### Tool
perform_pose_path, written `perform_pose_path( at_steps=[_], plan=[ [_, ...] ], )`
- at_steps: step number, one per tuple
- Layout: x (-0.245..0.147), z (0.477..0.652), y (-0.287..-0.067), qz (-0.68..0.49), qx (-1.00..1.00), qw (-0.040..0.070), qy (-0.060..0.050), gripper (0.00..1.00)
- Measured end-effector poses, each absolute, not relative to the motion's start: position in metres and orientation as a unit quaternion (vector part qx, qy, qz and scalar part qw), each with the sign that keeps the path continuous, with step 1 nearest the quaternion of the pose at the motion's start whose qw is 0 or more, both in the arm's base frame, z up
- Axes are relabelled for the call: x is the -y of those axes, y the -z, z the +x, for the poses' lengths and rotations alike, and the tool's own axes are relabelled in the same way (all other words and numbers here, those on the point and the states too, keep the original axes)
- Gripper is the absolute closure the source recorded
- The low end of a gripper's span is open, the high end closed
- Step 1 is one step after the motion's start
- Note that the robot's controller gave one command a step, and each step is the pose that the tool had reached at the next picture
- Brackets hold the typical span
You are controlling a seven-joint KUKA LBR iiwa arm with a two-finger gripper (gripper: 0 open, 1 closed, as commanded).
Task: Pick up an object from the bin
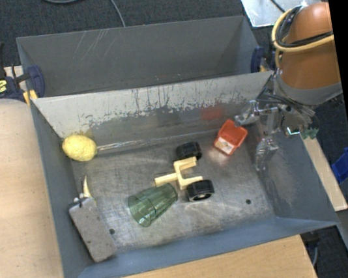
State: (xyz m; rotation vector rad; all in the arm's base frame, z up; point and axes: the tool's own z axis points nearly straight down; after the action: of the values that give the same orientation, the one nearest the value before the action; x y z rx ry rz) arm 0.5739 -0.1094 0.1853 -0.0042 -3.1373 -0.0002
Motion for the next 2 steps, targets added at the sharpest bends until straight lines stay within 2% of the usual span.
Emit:
perform_pose_path(
  at_steps=[1,2],
  plan=[
    [0.109,0.576,-0.19,0.0,1.0,-0.002,-0.001,0.0],
    [0.118,0.608,-0.12,0.03,1.0,-0.004,-0.001,0.0]
  ],
)
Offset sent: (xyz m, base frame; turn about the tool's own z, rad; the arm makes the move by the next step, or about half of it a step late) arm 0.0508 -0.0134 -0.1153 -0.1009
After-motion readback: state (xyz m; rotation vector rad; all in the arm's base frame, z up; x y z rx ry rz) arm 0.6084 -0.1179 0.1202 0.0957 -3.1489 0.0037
